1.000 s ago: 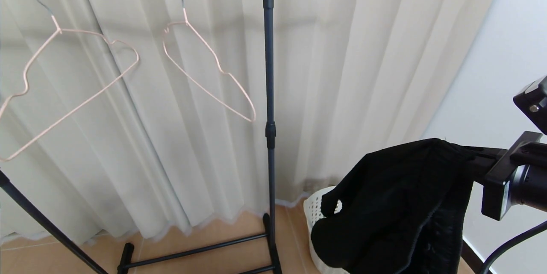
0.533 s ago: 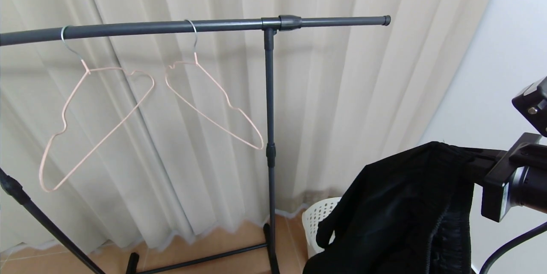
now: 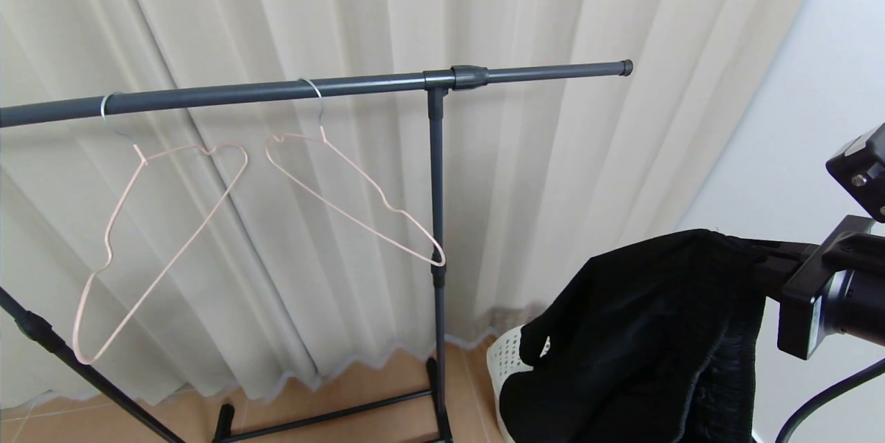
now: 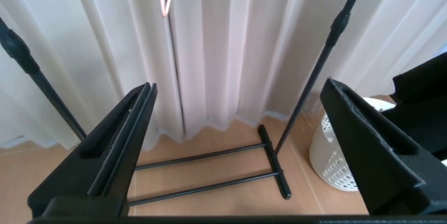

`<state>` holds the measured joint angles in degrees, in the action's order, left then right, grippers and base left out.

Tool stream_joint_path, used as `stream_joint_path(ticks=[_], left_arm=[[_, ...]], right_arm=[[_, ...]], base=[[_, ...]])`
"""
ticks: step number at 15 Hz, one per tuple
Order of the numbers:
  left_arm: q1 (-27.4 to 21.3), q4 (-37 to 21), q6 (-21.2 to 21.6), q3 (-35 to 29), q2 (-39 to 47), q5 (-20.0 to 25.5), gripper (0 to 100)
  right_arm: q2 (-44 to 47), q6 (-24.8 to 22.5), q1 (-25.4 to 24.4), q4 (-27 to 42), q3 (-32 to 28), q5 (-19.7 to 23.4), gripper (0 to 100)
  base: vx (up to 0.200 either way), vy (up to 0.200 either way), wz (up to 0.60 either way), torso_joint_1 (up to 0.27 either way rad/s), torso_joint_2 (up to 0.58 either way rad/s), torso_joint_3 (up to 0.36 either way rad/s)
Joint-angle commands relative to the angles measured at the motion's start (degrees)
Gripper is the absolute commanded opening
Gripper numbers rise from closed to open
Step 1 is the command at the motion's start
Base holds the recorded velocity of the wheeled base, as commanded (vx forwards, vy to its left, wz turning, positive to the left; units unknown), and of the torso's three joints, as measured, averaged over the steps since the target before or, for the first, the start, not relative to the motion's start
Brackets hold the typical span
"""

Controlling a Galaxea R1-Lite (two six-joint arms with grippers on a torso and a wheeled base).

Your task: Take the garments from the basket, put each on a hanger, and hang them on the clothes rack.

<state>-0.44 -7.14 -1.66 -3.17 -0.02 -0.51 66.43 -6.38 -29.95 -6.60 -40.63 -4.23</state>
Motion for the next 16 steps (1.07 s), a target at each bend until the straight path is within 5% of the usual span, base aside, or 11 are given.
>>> stream_joint_path(ticks=[1,10,16], left_arm=[[0.0,0.0,0.0,0.0,0.0,0.0,100],[0.0,0.0,0.1,0.0,0.0,0.0,100],[0.1,0.0,-0.1,0.0,0.0,-0.2,100]], right_arm=[[0.1,0.0,0.0,0.0,0.2,0.0,0],[-0.1,0.0,-0.1,0.0,0.9,0.0,0],[-1.1,-5.1,0.0,-0.3,2.9,0.1,0]], base=[[0.000,0.000,0.00,0.203,-0.47,-0.295],[0.000,0.000,0.00,0.165,-0.38,-0.220],[0.000,0.000,0.00,0.072,-0.17,-0.094]])
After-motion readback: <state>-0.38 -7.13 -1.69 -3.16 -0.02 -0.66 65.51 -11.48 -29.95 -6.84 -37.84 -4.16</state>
